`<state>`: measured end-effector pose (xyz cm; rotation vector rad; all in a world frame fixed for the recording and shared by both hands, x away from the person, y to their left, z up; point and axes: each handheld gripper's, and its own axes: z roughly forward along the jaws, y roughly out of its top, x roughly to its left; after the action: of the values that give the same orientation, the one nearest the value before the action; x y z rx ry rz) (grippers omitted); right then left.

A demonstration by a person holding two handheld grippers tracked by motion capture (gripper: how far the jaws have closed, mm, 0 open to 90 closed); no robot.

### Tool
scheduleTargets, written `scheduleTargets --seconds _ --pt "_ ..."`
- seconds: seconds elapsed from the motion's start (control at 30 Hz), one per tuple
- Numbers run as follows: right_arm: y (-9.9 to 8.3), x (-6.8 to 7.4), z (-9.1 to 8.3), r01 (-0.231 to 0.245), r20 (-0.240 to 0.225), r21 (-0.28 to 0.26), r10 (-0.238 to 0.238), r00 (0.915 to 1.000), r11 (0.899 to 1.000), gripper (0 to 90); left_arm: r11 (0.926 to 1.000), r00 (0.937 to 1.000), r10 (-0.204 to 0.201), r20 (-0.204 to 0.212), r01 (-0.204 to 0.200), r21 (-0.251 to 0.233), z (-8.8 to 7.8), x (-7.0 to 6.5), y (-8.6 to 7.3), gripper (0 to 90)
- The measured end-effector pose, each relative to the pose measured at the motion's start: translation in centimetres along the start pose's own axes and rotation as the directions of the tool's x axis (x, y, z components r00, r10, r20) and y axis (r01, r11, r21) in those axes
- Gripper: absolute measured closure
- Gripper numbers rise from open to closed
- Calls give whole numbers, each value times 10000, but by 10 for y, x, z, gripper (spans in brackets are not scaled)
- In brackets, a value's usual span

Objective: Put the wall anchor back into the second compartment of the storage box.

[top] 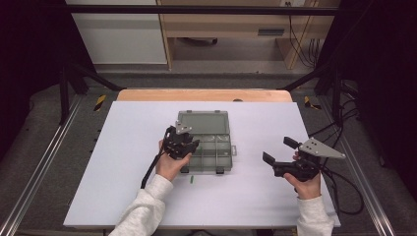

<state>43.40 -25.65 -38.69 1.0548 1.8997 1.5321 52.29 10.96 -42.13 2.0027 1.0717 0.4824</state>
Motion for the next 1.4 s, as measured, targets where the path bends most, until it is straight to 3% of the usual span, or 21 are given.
scheduleTargets --seconds 0.2,0.4,0.57,0.93,1.4 --pt "0 0 1 -10 16 8 10 10000 10000 34 9972 9993 335 156 -324 -679 -28 -3 0 470" --pt "0 1 1 -6 -18 2 6 10000 10000 34 9925 9981 303 528 -238 -1197 -48 -5 -4 246" --pt "0 1 0 1 1 -7 -1 10000 10000 34 9878 9981 488 382 -425 -1499 -64 -9 -13 139" --pt "0 1 1 -13 -23 20 13 10000 10000 34 9899 9991 195 387 -138 -1409 -85 -12 -44 111" --pt "0 1 0 11 -16 33 -11 10000 10000 33 9965 9994 98 338 -69 -836 -81 -24 -70 130"
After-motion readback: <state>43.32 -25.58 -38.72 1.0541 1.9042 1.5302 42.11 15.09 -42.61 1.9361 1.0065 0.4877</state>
